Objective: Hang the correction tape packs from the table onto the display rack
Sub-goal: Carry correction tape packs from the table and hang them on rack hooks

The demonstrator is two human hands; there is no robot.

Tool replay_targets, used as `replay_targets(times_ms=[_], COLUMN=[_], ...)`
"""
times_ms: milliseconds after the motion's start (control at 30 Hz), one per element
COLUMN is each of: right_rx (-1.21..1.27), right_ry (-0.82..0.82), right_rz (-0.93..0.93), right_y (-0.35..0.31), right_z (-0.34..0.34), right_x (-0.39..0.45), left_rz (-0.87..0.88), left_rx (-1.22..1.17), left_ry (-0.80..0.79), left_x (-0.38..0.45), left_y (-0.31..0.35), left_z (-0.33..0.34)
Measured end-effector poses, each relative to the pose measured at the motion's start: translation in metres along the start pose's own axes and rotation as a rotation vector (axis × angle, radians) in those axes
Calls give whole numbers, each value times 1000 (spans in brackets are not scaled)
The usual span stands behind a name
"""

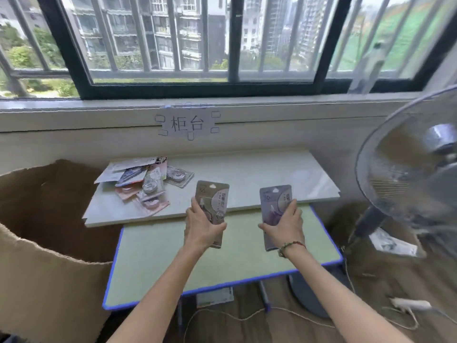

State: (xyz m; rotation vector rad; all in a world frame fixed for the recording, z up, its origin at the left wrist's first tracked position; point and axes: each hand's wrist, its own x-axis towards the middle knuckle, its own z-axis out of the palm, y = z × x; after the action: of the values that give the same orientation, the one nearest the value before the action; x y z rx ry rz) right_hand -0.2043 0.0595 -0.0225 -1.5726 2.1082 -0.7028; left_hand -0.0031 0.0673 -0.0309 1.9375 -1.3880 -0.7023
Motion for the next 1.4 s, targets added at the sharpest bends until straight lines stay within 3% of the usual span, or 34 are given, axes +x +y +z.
replay_targets(times_ms=[367,733,1067,1400], right_rx=[111,118,76,47], right_ry=[559,1064,1370,1532], right_rz=[512,933,1304,1506], right_y=[203,432,568,674], right_z=[-196,-387,-475,-543], right_x=[-156,-422,-691,-859], left_rz=[501,944,1203,1367], left_rx=[-88,-115,-133,-110], left_ry=[-475,-954,-1345,-1559], left_x=[-177,-520,-854,-1099], left_y=[164,314,362,382], left_z=[152,313,387,453])
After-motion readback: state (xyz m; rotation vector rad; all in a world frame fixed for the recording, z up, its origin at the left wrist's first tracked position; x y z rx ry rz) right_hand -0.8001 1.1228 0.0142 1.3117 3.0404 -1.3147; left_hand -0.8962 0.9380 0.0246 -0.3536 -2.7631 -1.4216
